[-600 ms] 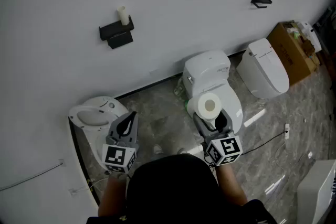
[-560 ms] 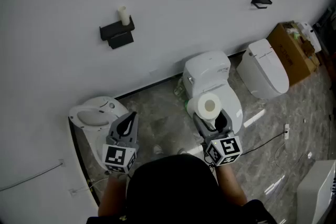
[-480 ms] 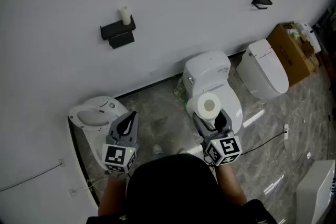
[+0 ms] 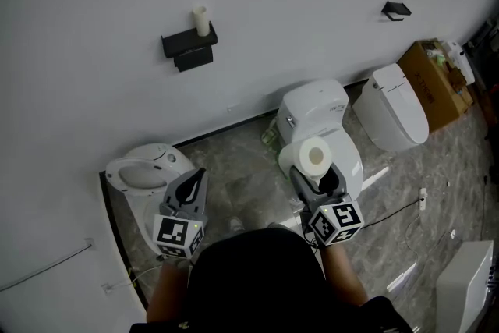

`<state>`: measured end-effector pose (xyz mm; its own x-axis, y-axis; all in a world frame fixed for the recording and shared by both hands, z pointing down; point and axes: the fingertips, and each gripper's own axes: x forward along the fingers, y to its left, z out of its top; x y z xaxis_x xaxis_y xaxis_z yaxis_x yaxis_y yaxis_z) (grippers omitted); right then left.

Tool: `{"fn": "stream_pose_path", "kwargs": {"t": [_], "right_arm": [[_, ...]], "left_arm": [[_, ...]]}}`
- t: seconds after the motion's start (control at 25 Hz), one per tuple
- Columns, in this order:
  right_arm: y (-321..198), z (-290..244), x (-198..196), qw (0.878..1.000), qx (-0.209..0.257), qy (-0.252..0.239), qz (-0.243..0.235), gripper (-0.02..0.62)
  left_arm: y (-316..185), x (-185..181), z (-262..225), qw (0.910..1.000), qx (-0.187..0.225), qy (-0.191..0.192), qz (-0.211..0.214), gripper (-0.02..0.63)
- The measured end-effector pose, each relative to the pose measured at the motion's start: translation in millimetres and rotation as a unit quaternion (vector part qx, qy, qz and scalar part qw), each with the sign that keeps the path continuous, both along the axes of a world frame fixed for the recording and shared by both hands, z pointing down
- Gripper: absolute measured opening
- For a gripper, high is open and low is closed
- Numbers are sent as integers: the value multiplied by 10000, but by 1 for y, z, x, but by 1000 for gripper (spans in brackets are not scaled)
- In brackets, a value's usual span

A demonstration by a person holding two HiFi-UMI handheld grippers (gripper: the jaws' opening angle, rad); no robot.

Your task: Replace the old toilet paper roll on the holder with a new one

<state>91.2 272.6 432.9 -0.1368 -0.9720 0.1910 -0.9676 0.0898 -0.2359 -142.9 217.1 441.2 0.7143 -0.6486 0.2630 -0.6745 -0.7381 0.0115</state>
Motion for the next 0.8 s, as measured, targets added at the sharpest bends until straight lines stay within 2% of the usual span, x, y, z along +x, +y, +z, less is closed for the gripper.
{"fn": "stream_pose_path", "kwargs": {"t": [0.44,0.8], "right_arm": [[-31,9,-29,9999,-51,18,86,348],[-101,22,-8,9996,-100,-121,-229,348]], "left_arm": [[-25,-43,28,9998,-212,-52,6,14],[-76,-22,42,9990,-323,-170,-269,14]]}}
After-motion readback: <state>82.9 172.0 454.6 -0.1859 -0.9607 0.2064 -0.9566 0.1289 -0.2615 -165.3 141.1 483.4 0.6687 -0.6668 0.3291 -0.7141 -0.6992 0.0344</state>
